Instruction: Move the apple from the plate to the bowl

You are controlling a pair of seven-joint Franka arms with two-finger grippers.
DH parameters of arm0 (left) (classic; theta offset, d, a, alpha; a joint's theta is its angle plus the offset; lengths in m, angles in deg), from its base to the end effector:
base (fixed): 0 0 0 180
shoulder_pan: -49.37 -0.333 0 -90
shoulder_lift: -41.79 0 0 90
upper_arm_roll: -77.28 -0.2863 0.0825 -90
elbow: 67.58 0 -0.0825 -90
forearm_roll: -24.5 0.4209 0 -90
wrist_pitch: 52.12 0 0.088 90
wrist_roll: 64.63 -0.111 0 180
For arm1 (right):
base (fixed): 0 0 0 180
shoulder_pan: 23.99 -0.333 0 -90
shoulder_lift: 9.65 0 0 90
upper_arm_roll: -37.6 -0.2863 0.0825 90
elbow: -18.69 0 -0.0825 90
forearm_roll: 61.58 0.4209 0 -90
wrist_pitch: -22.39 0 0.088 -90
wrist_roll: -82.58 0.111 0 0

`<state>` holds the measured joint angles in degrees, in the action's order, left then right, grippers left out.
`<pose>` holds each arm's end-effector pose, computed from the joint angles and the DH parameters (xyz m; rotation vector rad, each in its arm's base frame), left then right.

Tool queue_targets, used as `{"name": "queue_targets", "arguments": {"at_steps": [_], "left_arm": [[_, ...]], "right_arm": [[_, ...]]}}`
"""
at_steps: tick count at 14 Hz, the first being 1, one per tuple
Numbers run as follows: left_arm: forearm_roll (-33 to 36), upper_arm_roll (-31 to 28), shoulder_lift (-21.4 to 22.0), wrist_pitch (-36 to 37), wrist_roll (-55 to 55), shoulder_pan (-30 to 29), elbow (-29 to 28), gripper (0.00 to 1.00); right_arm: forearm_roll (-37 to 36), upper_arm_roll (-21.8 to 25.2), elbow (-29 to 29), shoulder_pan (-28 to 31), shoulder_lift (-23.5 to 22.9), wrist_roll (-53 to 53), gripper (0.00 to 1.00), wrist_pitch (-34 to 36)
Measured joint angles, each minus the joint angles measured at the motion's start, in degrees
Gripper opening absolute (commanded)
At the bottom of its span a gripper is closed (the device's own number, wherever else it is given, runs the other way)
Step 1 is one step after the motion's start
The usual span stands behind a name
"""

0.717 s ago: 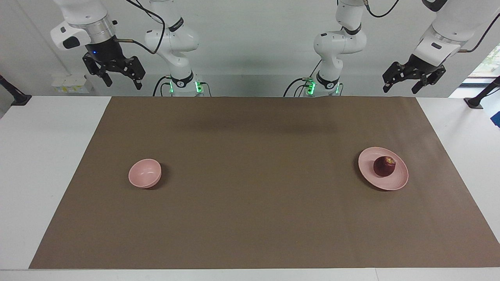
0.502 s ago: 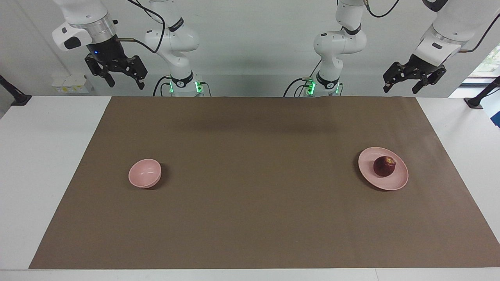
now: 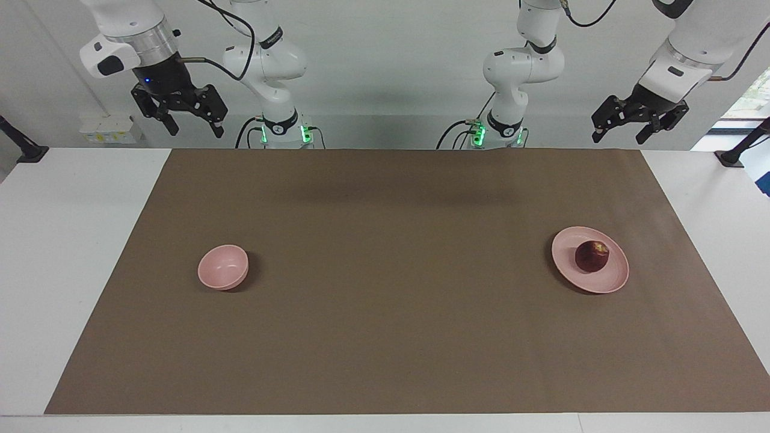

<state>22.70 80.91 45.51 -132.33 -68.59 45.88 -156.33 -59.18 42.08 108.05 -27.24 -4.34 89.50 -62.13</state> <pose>0.5543 -0.0064 0.6247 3.1068 -0.1170 -0.1296 0.5546 -0.0090 0.6411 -3.0850 0.2129 -0.0085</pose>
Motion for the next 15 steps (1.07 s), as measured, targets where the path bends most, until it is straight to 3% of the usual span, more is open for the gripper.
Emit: {"name": "queue_targets", "arguments": {"at_steps": [10,15], "left_arm": [[0.0,-0.7,0.0,-1.4,-4.0,-0.5,-1.3,1.0],[0.0,-1.0,-0.4,-8.1,-11.7,-2.1,-7.8,1.0]], "right_arm": [[0.0,-0.2,0.1,-0.1,0.1,-0.2,1.0,1.0],[0.0,-0.1,0.1,0.0,0.1,-0.3,1.0,1.4]]}}
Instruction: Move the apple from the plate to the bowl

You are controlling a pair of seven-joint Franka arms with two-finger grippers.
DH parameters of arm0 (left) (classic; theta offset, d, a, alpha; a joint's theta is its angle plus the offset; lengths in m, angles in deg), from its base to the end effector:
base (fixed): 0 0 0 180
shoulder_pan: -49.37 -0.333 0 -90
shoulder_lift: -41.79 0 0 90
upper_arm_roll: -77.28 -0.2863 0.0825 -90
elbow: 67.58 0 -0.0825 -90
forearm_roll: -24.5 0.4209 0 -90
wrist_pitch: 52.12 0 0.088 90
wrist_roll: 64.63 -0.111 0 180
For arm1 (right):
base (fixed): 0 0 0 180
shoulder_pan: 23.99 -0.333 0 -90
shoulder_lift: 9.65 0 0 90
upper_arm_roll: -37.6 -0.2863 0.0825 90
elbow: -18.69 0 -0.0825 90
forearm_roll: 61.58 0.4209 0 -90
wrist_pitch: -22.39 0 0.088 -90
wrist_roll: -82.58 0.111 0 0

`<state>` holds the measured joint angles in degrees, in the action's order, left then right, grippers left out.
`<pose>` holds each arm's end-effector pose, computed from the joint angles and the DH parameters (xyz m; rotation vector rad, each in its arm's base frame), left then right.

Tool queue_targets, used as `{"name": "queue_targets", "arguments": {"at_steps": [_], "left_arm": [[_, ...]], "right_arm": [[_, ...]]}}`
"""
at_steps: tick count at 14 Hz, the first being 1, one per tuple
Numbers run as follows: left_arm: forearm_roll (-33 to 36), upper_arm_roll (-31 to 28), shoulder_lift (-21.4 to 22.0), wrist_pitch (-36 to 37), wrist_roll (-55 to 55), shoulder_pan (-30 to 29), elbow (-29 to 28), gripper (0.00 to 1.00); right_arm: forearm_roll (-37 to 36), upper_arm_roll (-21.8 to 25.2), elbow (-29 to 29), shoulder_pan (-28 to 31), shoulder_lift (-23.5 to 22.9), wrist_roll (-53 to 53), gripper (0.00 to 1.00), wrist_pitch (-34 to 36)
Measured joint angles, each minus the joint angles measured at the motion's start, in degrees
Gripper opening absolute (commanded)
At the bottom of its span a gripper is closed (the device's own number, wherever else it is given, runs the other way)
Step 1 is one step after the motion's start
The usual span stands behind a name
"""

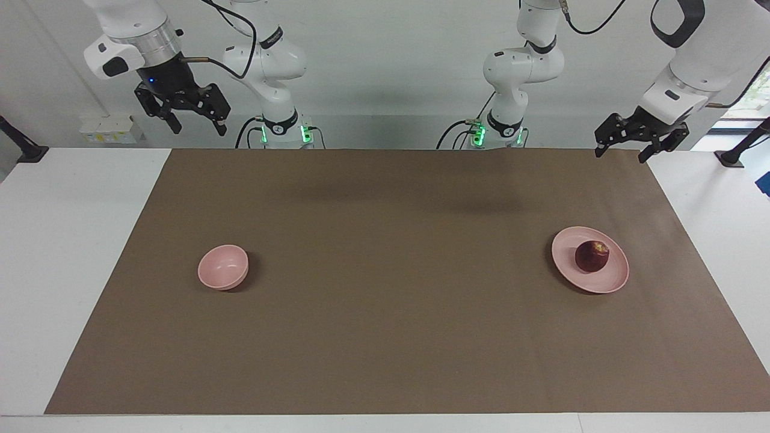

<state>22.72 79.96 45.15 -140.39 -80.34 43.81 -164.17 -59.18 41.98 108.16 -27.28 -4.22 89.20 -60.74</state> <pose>0.5680 0.0245 0.5641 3.0778 -0.3451 -0.1254 0.5514 -0.0075 0.6392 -3.0870 0.2001 0.0286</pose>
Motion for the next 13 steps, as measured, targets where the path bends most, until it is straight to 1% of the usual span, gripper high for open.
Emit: {"name": "queue_targets", "arguments": {"at_steps": [2,5,8,11,13], "left_arm": [[0.0,-0.1,-0.3,-4.2,-3.5,-0.8,-3.3,1.0],[0.0,-0.2,-0.8,-10.4,-6.6,-2.1,-7.9,1.0],[0.0,-0.1,-1.6,-16.7,-7.4,-2.3,-11.8,1.0],[0.0,-0.1,-3.8,-20.7,-9.1,-2.3,-13.8,1.0],[0.0,-0.1,-6.6,-23.8,-9.7,-2.3,-14.2,1.0]], "right_arm": [[0.2,0.1,0.0,0.3,0.0,0.0,1.0,0.0],[4.2,0.1,0.2,1.0,0.0,0.0,1.0,0.0],[6.9,0.4,1.4,1.7,0.7,0.0,1.0,0.2],[9.2,0.6,3.0,1.7,2.0,-4.1,1.0,1.0],[11.5,0.7,4.1,1.9,2.6,-5.1,1.0,1.0]]}}
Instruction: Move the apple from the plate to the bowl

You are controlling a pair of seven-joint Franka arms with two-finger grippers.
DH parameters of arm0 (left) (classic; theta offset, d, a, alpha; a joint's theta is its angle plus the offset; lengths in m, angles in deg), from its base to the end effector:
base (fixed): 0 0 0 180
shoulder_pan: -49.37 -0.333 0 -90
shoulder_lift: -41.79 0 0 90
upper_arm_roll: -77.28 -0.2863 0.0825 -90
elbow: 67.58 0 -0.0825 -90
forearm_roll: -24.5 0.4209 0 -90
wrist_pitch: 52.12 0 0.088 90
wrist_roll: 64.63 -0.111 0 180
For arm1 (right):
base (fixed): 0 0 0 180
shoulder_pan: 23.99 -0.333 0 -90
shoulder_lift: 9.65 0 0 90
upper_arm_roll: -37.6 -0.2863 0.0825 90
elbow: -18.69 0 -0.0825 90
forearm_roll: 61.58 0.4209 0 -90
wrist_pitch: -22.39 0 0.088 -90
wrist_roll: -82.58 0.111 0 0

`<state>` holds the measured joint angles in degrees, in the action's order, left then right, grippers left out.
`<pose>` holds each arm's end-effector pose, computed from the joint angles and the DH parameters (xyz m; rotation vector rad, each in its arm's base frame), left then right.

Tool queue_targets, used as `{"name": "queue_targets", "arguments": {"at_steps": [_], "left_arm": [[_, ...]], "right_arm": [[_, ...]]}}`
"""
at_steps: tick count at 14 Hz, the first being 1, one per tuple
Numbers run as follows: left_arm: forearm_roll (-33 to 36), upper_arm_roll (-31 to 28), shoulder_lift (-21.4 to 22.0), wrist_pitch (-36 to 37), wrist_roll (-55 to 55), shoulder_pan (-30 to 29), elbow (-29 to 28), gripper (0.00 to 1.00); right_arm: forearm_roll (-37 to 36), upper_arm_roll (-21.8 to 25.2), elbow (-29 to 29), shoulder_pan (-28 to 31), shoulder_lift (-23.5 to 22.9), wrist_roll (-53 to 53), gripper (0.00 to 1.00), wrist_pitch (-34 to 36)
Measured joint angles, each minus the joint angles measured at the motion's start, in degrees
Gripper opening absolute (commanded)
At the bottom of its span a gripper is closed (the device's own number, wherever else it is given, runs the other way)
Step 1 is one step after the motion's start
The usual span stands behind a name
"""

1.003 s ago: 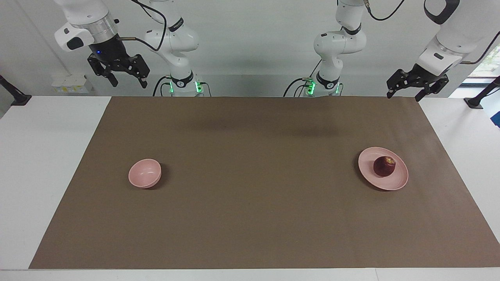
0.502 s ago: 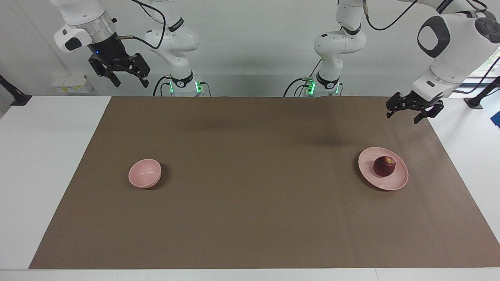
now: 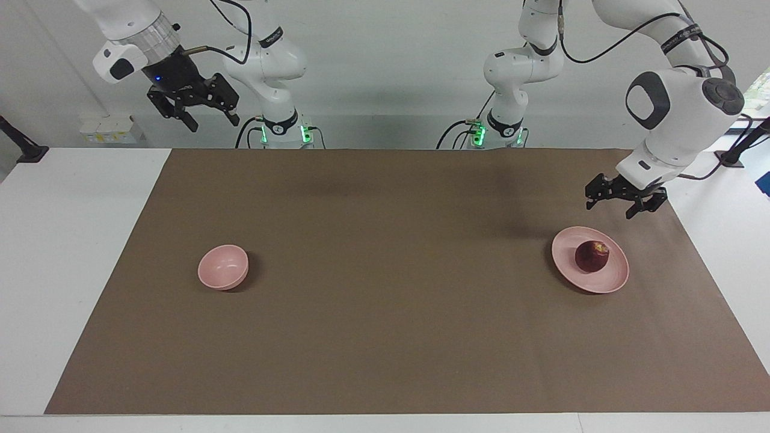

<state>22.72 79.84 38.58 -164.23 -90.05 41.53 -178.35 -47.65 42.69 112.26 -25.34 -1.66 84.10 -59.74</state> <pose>0.5985 0.0534 0.4048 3.0582 -0.5239 -0.0360 0.5368 -0.0089 0.6302 -2.8838 0.0930 0.0805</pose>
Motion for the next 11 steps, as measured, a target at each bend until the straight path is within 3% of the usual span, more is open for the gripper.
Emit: {"name": "queue_targets", "arguments": {"at_steps": [4,8,11], "left_arm": [[0.0,0.0,-6.3,-7.0,-1.3,0.0,-0.5,1.0],[0.0,0.0,-8.8,-13.6,-2.5,-0.2,-3.4,1.0],[0.0,-0.1,-8.9,-16.9,-2.7,-0.9,-5.9,0.86]], "right_arm": [[4.7,0.5,3.6,3.0,1.2,-0.8,1.0,0.0],[10.9,0.8,7.7,4.3,2.5,-2.5,1.0,-0.3],[15.4,0.8,10.3,4.7,2.8,-2.7,1.0,-3.4]]}}
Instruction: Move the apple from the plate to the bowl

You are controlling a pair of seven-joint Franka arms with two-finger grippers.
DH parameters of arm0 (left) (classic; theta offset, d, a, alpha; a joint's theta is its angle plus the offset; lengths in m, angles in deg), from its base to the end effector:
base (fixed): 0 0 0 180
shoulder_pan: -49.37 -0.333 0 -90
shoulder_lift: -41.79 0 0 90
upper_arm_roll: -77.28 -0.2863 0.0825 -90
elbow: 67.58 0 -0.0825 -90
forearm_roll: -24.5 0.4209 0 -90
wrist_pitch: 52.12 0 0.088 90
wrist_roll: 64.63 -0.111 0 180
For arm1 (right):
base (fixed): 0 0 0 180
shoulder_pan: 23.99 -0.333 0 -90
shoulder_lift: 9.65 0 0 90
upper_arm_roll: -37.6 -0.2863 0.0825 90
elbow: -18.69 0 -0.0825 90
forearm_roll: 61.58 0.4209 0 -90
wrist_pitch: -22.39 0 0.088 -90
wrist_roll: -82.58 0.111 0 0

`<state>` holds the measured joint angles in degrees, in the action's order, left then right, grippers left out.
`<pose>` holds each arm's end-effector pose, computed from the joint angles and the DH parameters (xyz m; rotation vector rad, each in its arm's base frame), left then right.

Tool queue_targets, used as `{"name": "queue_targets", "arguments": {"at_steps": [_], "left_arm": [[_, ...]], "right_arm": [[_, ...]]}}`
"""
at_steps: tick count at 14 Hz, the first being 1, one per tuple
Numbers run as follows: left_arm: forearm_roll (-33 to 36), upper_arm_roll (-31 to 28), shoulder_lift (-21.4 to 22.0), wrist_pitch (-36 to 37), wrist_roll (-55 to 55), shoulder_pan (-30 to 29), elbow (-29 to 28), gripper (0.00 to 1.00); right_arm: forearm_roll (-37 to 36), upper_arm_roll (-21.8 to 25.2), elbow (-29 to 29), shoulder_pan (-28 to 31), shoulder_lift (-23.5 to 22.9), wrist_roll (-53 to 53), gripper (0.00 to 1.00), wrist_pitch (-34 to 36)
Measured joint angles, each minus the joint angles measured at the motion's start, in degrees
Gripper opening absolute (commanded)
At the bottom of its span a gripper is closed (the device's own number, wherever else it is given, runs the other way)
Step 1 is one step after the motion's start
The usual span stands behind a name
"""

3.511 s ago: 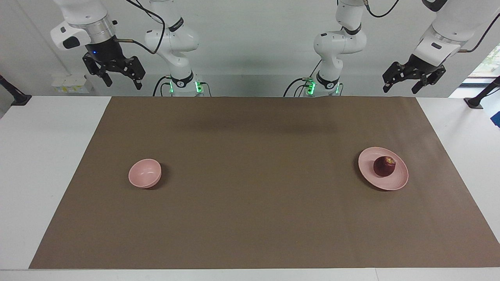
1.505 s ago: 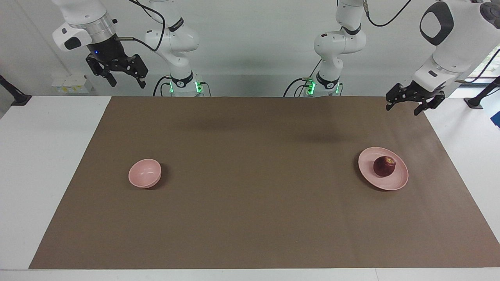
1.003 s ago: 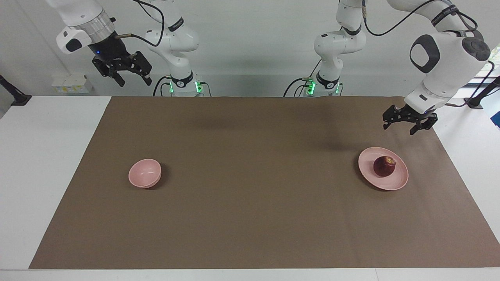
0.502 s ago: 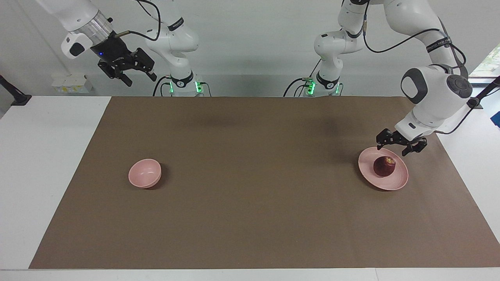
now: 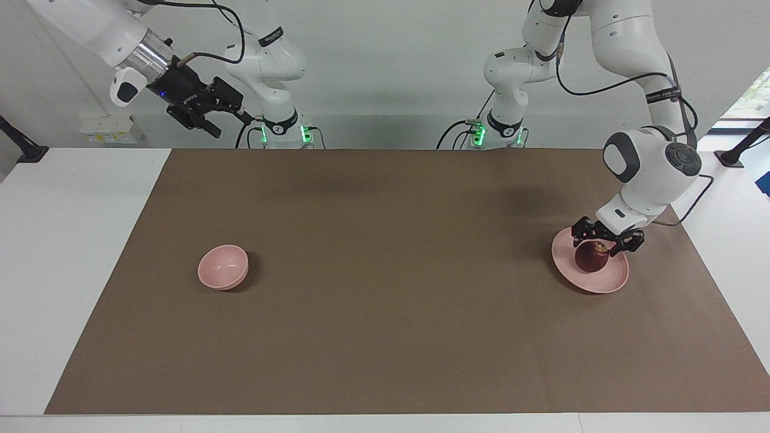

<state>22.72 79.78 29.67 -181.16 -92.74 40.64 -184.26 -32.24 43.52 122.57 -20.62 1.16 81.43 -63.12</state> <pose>0.6055 0.0653 0.2857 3.0603 -0.5590 0.0217 0.5274 -0.0318 0.5835 -2.5925 0.1723 0.1088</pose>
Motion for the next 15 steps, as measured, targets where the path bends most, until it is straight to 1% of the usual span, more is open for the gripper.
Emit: {"name": "queue_targets", "arguments": {"at_steps": [1,2,3,4,6,7,11,15], "left_arm": [[0.0,0.0,-0.1,-0.8,0.0,-0.1,-0.4,0.79],[0.0,0.0,-0.2,-2.0,0.0,-0.1,-0.7,0.68],[0.0,0.0,-0.4,-2.9,0.0,-0.1,-0.8,0.65],[0.0,0.0,-0.5,-3.3,0.0,-0.1,-0.8,0.56],[0.0,0.1,-0.5,-3.5,0.4,-0.1,-0.8,0.17],[0.0,0.1,-0.4,-3.6,0.8,-0.1,-0.8,0.0],[0.0,0.3,-0.4,-3.6,8.0,-0.1,-0.8,0.0],[0.0,0.9,-0.4,-3.6,12.8,0.4,-0.7,0.0]], "right_arm": [[0.7,0.0,0.8,0.0,0.1,-0.3,1.0,-0.9],[1.3,0.1,1.6,0.0,0.2,-1.2,1.0,-1.4],[2.2,0.1,2.3,0.2,0.3,-2.9,1.0,-1.6],[3.4,0.1,3.5,0.9,0.6,-5.3,1.0,-1.6],[4.0,0.3,5.5,2.0,1.5,-7.8,1.0,-1.6],[4.1,0.4,6.5,2.2,2.2,-8.5,1.0,-1.6],[5.0,0.5,9.8,3.4,4.5,-11.6,1.0,-1.7],[5.5,0.7,10.7,4.8,4.7,-13.3,1.0,-1.8]]}}
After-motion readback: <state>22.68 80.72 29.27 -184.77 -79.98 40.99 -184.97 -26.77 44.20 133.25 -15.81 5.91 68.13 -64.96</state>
